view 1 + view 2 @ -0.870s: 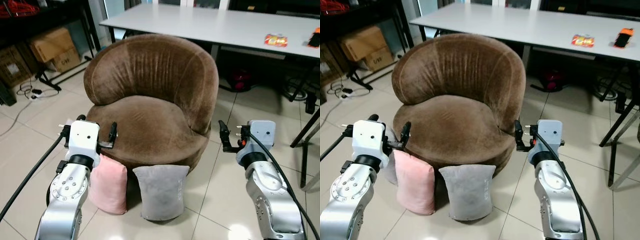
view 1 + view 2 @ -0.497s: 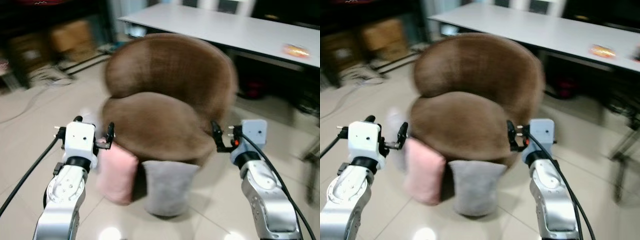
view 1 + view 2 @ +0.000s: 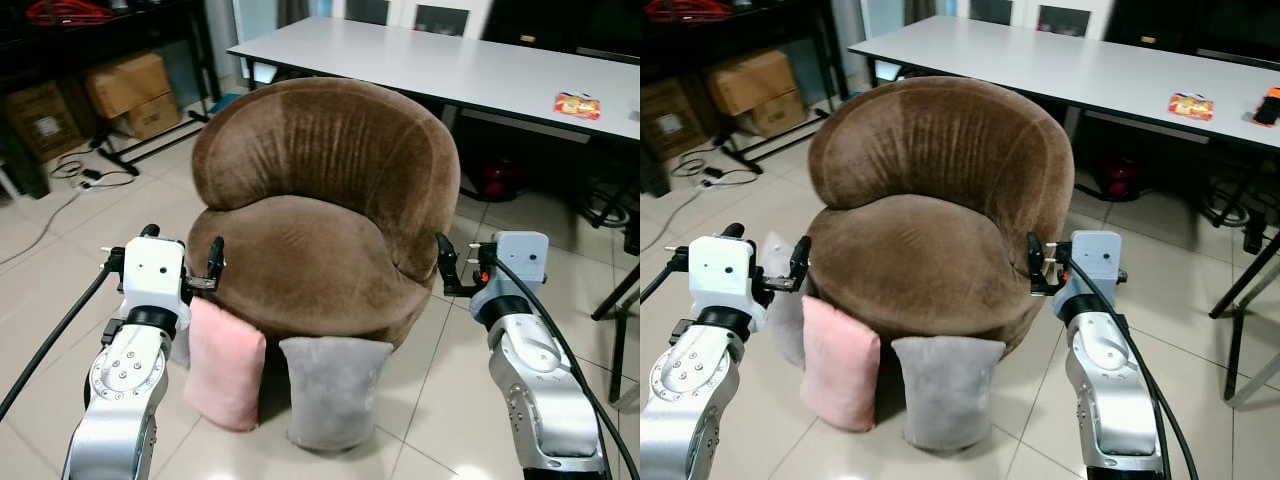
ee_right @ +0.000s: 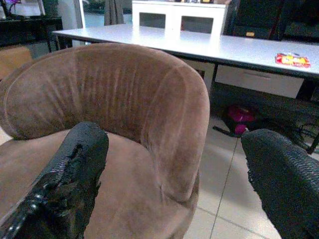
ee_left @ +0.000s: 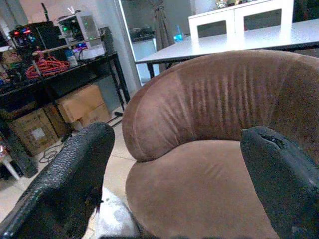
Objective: Move the pillow to the sofa from floor
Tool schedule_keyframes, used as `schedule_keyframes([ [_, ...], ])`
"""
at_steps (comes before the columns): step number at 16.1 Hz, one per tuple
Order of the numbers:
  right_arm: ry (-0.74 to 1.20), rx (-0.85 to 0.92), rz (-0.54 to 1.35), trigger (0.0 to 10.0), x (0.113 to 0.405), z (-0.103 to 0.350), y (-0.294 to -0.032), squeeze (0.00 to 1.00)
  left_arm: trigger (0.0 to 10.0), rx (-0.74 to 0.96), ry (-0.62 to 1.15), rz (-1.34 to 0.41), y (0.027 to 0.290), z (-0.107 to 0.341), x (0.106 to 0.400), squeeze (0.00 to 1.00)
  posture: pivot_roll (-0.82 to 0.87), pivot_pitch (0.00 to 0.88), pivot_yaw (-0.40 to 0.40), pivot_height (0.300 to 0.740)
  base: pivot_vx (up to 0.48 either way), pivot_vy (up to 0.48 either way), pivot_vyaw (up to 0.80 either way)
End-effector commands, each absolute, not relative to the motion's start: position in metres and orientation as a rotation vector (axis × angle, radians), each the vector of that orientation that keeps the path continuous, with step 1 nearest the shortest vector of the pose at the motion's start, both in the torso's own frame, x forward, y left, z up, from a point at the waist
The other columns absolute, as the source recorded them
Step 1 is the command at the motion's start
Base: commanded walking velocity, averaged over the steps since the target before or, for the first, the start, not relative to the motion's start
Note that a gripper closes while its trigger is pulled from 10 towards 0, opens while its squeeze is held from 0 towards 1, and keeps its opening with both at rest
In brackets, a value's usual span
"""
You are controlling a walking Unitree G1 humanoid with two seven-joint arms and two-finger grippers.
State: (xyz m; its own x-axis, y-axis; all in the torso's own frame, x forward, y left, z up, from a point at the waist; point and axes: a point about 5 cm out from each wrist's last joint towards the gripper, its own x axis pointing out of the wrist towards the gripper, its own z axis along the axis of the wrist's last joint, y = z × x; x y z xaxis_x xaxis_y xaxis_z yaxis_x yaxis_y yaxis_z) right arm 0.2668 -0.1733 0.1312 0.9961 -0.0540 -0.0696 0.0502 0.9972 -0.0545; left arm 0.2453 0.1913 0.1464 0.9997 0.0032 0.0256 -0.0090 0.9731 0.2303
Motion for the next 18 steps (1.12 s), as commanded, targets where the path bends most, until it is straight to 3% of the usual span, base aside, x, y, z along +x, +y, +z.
schedule_keyframes([
  [1,0.077,-0.045,-0.040,10.0,0.2682,0.1309,-0.1701,1.00,10.0,0.241,-0.019,0.008,0.1932,0.1456,0.2465,0.04,-0.13,0.000,0.022,0.740,0.368,0.000,0.00],
  [7,0.081,-0.033,-0.040,10.0,0.2700,0.1324,-0.1705,1.00,10.0,0.236,-0.017,-0.001,0.1921,0.1454,0.2472,0.05,-0.14,0.000,0.027,0.740,0.374,0.000,0.53],
  [8,0.103,-0.027,-0.057,10.0,0.2699,0.1305,-0.1723,0.95,10.0,0.236,-0.017,-0.004,0.1919,0.1454,0.2474,0.05,-0.14,0.000,0.027,0.740,0.379,0.000,0.00],
  [9,0.111,-0.017,-0.057,10.0,0.2697,0.1298,-0.1732,0.00,10.0,0.237,-0.017,-0.006,0.1917,0.1455,0.2478,0.05,-0.14,0.000,0.031,0.740,0.379,0.000,0.00],
  [13,0.110,-0.004,-0.041,10.0,0.2694,0.1303,-0.1716,0.00,10.0,0.243,-0.020,-0.013,0.1911,0.1456,0.2490,0.04,-0.14,0.000,0.034,0.740,0.369,0.000,0.00],
  [18,0.120,-0.001,-0.026,10.0,0.2683,0.1267,-0.1719,0.00,10.0,0.266,-0.025,-0.020,0.1909,0.1423,0.2455,0.00,-0.14,0.000,0.035,0.715,0.000,0.000,0.00],
])
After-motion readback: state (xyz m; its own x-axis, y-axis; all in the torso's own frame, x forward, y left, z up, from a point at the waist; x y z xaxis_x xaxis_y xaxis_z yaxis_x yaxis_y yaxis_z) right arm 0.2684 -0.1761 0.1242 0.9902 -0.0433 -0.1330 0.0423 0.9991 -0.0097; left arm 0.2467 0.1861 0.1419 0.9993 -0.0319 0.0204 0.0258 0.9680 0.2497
